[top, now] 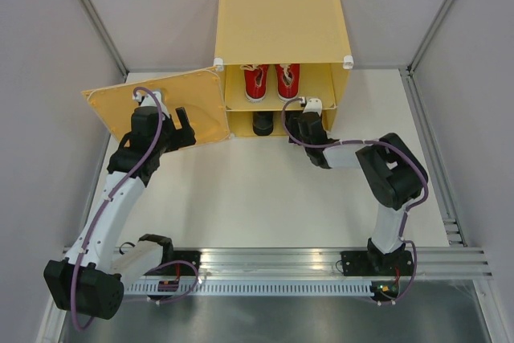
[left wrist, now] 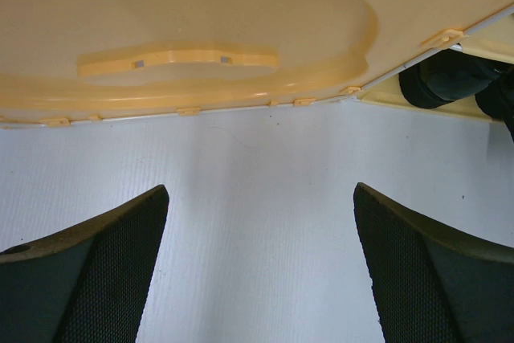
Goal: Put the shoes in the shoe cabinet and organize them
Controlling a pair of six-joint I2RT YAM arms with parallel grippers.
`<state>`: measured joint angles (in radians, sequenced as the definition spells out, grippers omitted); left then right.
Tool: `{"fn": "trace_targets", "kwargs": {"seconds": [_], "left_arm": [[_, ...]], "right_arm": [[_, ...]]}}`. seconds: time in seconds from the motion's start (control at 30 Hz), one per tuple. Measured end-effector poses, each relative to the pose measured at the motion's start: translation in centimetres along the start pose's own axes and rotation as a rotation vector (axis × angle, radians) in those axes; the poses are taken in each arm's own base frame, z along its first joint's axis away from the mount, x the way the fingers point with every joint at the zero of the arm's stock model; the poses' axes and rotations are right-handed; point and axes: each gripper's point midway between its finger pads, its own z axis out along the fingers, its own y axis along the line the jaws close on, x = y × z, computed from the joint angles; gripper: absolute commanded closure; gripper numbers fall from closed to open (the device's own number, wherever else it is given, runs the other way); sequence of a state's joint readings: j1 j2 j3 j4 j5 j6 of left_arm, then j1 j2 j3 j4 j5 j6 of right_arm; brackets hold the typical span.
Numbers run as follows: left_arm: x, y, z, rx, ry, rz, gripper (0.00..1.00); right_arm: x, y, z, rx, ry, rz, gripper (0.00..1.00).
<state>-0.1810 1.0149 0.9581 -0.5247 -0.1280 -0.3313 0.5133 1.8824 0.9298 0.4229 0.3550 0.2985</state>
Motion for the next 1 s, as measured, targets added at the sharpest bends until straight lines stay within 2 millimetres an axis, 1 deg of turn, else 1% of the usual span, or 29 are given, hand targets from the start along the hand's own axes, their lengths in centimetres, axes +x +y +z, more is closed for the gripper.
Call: {"fn": "trace_targets", "kwargs": {"seconds": [0.03, 0.13, 0.23, 0.4, 0.53, 0.63, 0.73, 0.87, 0.9, 1.0], "left_arm": [[0.0, 0.0, 0.0, 0.000, 0.000, 0.000, 0.02], [0.0, 0.0, 0.0, 0.000, 0.000, 0.000, 0.02], [0.0, 0.0, 0.0, 0.000, 0.000, 0.000, 0.02], [0.0, 0.0, 0.0, 0.000, 0.000, 0.000, 0.02], [0.0, -0.1, 0.0, 0.005, 0.002, 0.000, 0.02], [0.1, -0.2, 0.0, 0.009, 0.003, 0.000, 0.02], [0.1, -0.3, -0.1, 0.016, 0.004, 0.000, 0.02], [-0.1, -0.7, -0.5, 0.044, -0.003, -0.002, 0.01], [-0.2, -0.9, -0.8, 0.058, -0.008, -0.003, 0.02], [-0.5, -1.4, -1.8, 0.094, -0.027, -0.005, 0.01]], "right_arm": [[0.0, -0.1, 0.0, 0.000, 0.002, 0.002, 0.32], [0.1, -0.3, -0.1, 0.003, 0.004, 0.012, 0.25], [0.1, -0.4, -0.8, -0.008, 0.007, 0.023, 0.22], [0.1, -0.3, -2.8, -0.039, 0.016, 0.037, 0.19], [0.0, 0.1, -4.9, -0.075, 0.025, 0.046, 0.19], [-0.4, 0.5, -6.9, -0.115, 0.046, 0.048, 0.18], [-1.3, 0.8, -9.2, -0.152, 0.065, 0.059, 0.16], [-3.1, 0.9, -13.4, -0.210, 0.071, 0.070, 0.12], [-3.5, 0.8, -14.3, -0.220, 0.071, 0.072, 0.10], [-5.0, 0.5, -17.8, -0.258, 0.047, 0.079, 0.08]]}}
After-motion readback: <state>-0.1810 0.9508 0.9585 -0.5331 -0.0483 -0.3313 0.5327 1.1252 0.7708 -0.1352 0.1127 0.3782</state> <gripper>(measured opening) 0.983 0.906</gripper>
